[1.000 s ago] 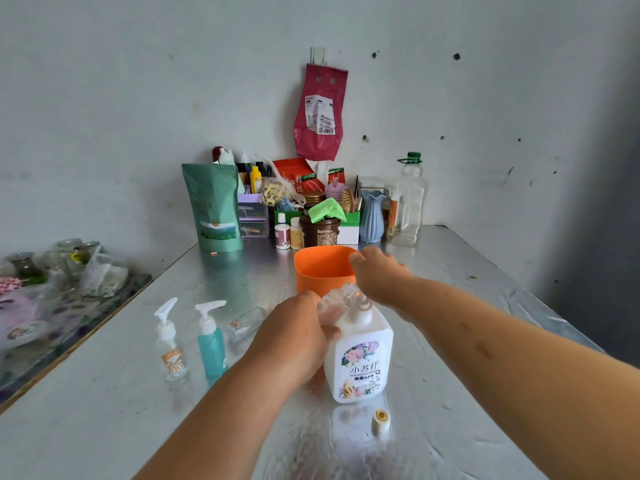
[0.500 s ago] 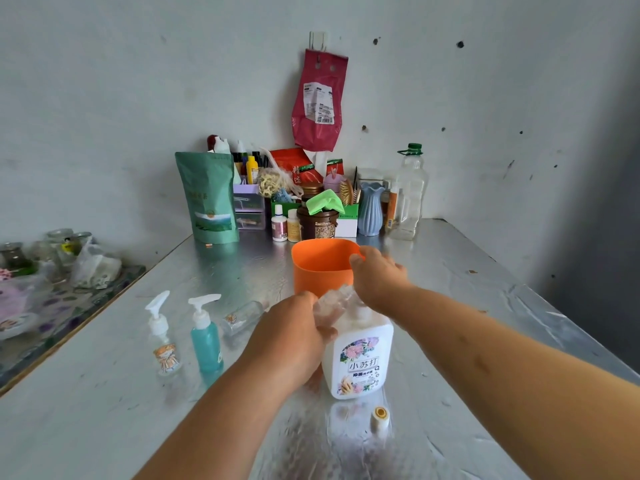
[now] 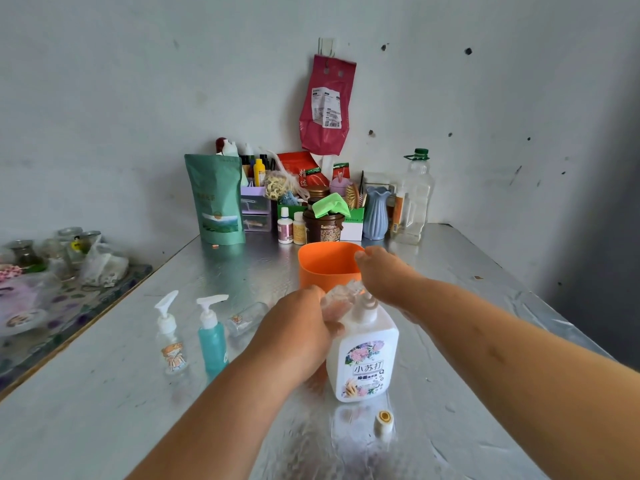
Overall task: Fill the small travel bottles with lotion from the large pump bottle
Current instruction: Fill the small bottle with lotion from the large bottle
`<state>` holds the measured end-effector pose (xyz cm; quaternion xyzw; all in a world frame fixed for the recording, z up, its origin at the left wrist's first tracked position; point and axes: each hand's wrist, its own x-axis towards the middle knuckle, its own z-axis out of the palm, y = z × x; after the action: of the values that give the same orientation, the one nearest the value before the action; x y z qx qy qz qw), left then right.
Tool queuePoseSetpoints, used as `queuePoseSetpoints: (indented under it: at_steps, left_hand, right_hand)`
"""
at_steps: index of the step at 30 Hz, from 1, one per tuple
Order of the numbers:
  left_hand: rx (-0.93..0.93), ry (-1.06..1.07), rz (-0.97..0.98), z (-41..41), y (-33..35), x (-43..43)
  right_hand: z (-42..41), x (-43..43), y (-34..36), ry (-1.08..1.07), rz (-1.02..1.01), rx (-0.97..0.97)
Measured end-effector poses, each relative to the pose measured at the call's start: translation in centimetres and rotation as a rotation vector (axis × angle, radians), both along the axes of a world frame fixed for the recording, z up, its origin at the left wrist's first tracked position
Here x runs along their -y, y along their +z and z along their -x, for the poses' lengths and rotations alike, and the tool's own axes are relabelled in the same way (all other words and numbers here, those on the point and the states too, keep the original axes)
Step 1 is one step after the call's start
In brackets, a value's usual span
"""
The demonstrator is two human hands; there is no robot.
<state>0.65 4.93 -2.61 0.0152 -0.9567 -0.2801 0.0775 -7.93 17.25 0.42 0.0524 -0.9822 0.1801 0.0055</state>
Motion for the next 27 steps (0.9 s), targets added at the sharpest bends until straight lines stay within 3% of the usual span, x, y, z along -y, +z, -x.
queuePoseSetpoints:
  at_steps: [11, 14, 17, 19, 27]
  left_hand:
    - [0.021, -0.005, -0.007, -0.3, -1.0, -0.2]
    - [0.022, -0.001, -0.042, -0.5, -0.8, -0.3]
    - [0.008, 0.006, -0.078, -0.5, -0.8, -0.2]
    - [0.000, 0.008, -0.111, -0.7, -0.8, 0.0]
    - [-0.009, -0.012, -0.241, -1.6, -2.2, 0.1]
  right_hand:
    - [-0.5, 0.3, -1.2, -0.001, -0.074, -0.071]
    - [-0.6, 0.0, -0.9, -0.050, 0.111, -0.063]
    - [-1.1, -0.3, -0.1, -0.157, 0.580, 0.000]
    - [-2.2, -0.9, 0.6, -0.187, 0.774, -0.006]
    - [-7.0, -4.3, -4.1, -0.257, 0.868, -0.037]
